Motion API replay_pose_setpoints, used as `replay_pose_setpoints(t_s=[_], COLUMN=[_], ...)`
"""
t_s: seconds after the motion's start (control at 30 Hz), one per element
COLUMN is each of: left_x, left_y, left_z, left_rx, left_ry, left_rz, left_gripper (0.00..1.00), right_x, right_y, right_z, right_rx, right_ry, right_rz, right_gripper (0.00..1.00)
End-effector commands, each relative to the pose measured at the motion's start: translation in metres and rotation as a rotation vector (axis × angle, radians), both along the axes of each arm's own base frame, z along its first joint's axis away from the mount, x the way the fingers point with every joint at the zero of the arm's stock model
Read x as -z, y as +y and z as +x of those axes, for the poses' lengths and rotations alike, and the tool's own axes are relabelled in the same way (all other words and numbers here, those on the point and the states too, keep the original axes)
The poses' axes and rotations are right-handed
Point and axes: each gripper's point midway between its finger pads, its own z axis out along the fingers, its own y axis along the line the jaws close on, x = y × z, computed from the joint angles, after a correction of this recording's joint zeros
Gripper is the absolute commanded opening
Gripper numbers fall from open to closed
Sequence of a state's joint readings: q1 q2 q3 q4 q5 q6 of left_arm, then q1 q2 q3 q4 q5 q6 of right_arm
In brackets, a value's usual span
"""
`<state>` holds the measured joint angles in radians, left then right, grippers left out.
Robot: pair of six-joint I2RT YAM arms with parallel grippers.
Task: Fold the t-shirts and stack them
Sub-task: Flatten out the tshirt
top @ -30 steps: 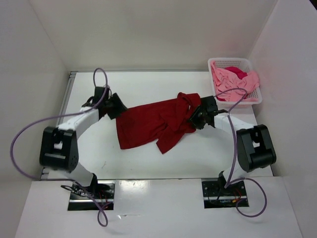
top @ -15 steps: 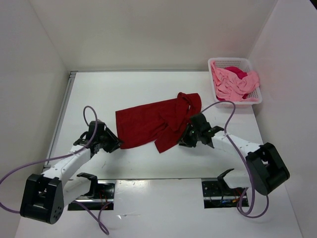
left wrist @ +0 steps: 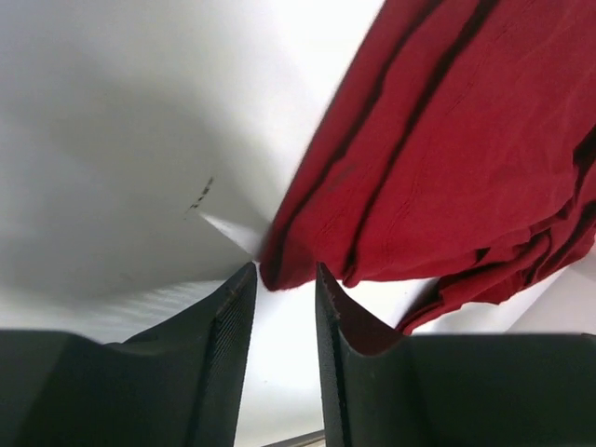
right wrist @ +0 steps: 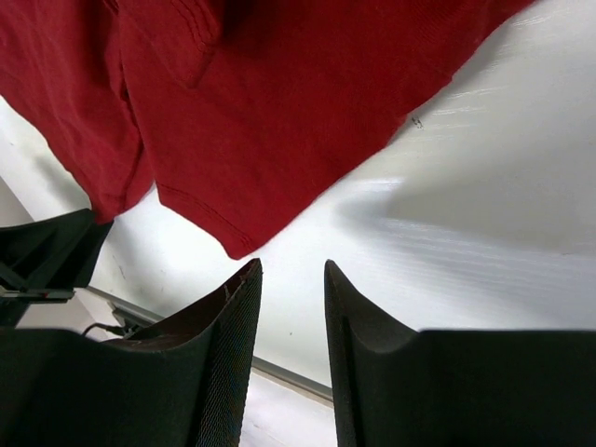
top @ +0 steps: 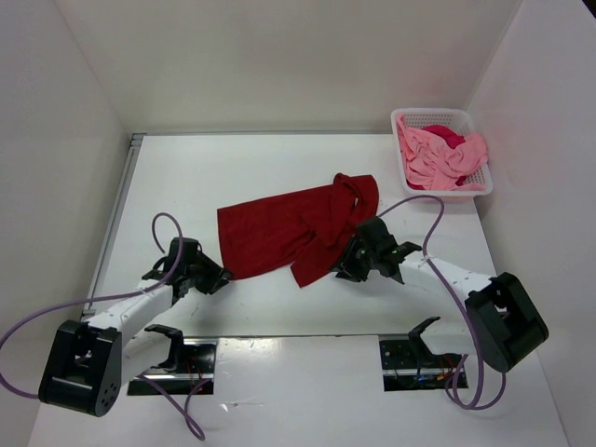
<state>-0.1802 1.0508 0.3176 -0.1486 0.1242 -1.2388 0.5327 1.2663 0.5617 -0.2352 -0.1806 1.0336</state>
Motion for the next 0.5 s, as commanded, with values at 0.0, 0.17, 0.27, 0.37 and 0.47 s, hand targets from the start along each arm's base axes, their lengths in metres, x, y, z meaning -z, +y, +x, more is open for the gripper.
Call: replay_pose_setpoints(t_s=[0.0, 0.17, 0.27, 0.37, 0.47], left_x=[0.006, 0.003, 0.010, 0.012, 0.004], left_y=[0.000, -0.001, 0.000, 0.001, 0.000], left_z=[0.002, 0.007, 0.009, 0.014, 0.018], left_rx=[-0.023, -0.030, -0.035, -0.041, -0.041], left_ry=[0.011, 0.004, 0.030, 0.045, 0.014], left_rz=[-0.006, -0.012, 0.000, 0.011, 0.005], left_gripper=[0.39, 0.32, 0.15, 0.02, 0.00], right_x=[-0.011, -0.011, -0.013, -0.012, -0.006], right_y=[0.006, 0.004, 0.005, 0.006, 0.015], right_z=[0.005, 0.006, 0.007, -0.002, -0.015], right_rx=[0.005, 0.011, 0.011, 0.007, 0.007], right_ry=[-0.045, -0.048, -0.056, -0.042, -0.024], right_rz=[0.027, 0.021, 0.026, 0.043, 0.076], right_gripper=[0.39, 0.40, 0.41, 0.44, 0.48])
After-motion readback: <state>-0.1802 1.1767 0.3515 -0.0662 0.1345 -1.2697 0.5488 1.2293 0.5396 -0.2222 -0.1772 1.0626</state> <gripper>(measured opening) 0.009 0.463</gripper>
